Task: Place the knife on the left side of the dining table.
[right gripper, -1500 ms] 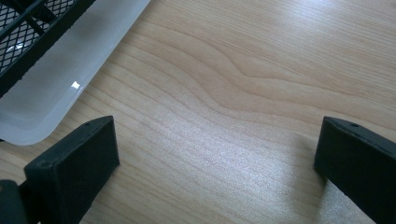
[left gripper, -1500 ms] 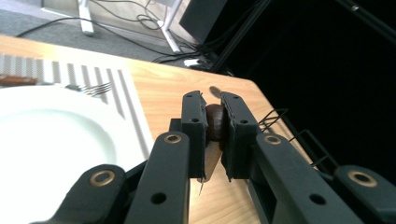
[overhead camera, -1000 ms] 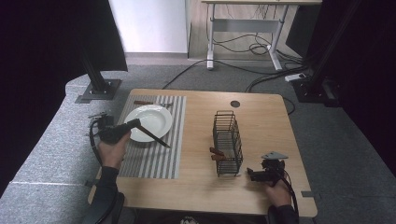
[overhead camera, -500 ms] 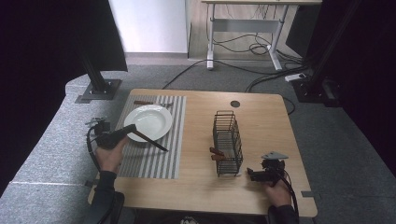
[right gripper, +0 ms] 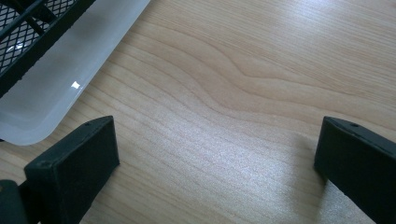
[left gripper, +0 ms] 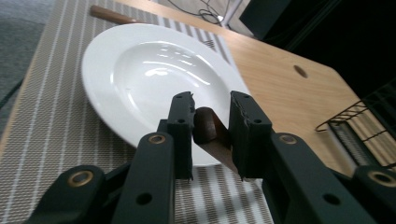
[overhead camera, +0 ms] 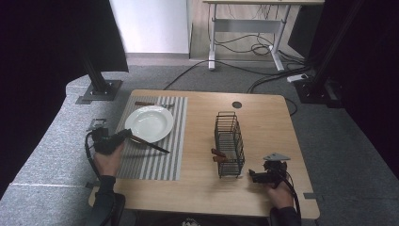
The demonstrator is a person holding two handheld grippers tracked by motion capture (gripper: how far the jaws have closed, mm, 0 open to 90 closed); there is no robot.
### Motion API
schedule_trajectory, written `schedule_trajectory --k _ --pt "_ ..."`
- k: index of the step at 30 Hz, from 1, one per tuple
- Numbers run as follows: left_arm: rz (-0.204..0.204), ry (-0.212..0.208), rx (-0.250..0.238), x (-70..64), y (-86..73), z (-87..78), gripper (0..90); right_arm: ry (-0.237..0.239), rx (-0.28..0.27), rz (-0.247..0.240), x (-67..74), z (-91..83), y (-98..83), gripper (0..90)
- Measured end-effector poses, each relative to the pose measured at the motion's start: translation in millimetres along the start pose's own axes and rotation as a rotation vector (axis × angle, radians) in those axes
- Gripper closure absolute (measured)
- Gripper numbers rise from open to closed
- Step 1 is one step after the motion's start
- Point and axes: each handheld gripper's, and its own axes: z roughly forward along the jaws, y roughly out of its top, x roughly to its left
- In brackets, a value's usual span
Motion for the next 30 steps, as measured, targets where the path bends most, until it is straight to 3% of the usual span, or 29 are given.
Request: schedule_trajectory --k 9,25,30 --pt "0.004 0.061 0.004 15.9 -11.4 6.2 66.6 0.000 0.000 0.000 0.0 0.0 0.0 0.0" --pt "-0.087 0.037 0.019 52.0 -29.8 22.7 64.6 -0.001 0.000 0.000 0.0 0.0 0.0 0.0" --pt "-0.090 0.037 0.032 56.6 -31.6 25.7 63.9 -0.001 0.000 0.000 0.0 0.0 0.0 0.0"
